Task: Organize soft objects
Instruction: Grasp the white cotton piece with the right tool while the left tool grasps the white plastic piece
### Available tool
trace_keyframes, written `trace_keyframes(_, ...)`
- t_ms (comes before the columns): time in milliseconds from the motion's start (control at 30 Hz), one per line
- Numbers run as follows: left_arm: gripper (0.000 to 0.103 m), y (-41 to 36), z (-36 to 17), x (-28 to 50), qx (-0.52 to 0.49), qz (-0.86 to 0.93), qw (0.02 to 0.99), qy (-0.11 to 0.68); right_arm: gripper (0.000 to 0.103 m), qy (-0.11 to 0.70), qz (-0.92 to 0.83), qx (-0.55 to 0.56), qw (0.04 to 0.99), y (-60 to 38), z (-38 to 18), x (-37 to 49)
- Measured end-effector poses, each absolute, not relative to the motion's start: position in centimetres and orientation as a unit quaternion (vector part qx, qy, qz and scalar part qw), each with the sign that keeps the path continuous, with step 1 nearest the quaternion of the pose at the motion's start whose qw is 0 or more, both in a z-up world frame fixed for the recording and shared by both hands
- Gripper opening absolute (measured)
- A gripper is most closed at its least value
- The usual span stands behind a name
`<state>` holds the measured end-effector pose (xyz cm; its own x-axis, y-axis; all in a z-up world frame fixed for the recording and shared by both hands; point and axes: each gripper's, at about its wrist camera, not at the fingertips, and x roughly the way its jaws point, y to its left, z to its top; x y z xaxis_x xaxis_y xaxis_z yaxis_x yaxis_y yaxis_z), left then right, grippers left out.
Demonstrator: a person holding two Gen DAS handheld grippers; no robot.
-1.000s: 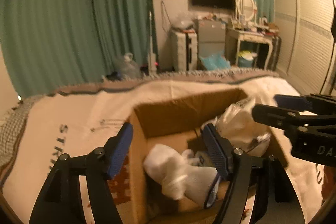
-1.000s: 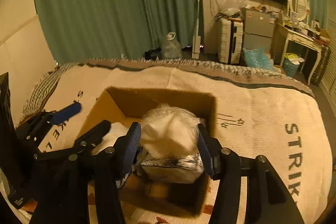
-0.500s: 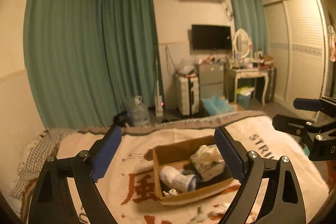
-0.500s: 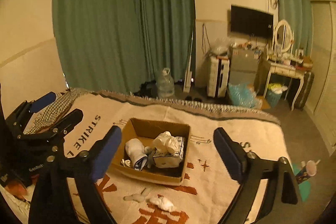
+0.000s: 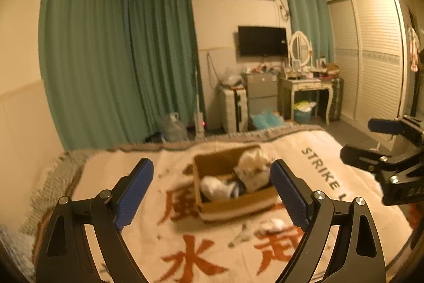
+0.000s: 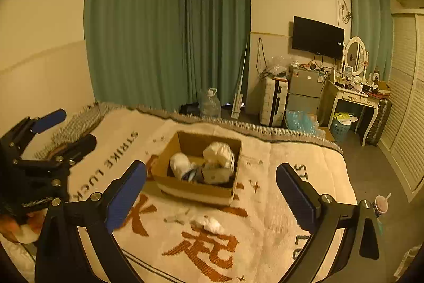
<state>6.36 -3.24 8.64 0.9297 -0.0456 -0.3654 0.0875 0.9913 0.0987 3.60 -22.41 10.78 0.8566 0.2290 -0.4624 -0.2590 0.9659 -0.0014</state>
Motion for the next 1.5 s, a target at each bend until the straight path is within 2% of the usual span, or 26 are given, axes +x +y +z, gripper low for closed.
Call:
trace_keyframes(267, 0.091, -2.3, 1.3, 8.9, 0.044, -0.012, 0.962, 0.269, 0.099, 0.304, 0.136, -0.025, 0.943, -21.9, 2.3, 7.9)
trace_keyframes(500, 0.091, -3.2, -5.1, 11.7, 0.038, -0.026, 0.954, 0.295, 0.099, 0.36, 0.139, -0.003, 0.923, -22.7, -6.2, 13.0)
trace_keyframes(700, 0.091, -4.2, -9.6, 14.1, 0.016, -0.046, 0.947, 0.317, 0.091, 0.412, 0.156, -0.02, 0.898, -22.1, -12.3, 17.0)
trace_keyframes(767, 0.091, -4.3, -11.1, 15.2, 0.012, -0.051, 0.94, 0.337, 0.086, 0.429, 0.162, -0.023, 0.888, -21.8, -14.2, 18.0)
trace_keyframes(867, 0.091, -4.4, -12.8, 16.3, 0.014, -0.053, 0.931, 0.361, 0.073, 0.46, 0.183, -0.026, 0.869, -21.1, -16.9, 19.1)
trace_keyframes(900, 0.091, -4.5, -13.3, 16.6, 0.015, -0.054, 0.928, 0.367, 0.063, 0.466, 0.189, -0.028, 0.864, -21.0, -17.6, 19.3)
trace_keyframes(933, 0.091, -4.6, -13.8, 16.8, 0.015, -0.056, 0.927, 0.371, 0.049, 0.474, 0.195, -0.033, 0.858, -20.8, -18.5, 19.6)
trace_keyframes(967, 0.091, -4.8, -14.3, 17.1, 0.016, -0.062, 0.923, 0.379, 0.04, 0.479, 0.195, -0.037, 0.855, -20.7, -19.0, 19.8)
trace_keyframes(1267, 0.089, -6.8, -16.9, 18.9, 0.011, -0.075, 0.909, 0.41, 0.037, 0.444, 0.184, -0.009, 0.877, -23.2, -17.7, 20.3)
trace_keyframes(1433, 0.062, -8.2, -18.2, 20.4, 0.022, -0.086, 0.898, 0.431, 0.037, 0.446, 0.17, -0.003, 0.879, -24.7, -17.6, 20.3)
trace_keyframes(1467, 0.049, -8.5, -18.5, 20.7, 0.028, -0.088, 0.894, 0.44, 0.037, 0.448, 0.169, 0.0, 0.878, -24.7, -17.7, 20.3)
trace_keyframes(1500, 0.044, -8.6, -18.6, 20.7, 0.033, -0.087, 0.892, 0.442, 0.037, 0.451, 0.168, 0.003, 0.877, -24.8, -17.8, 20.3)
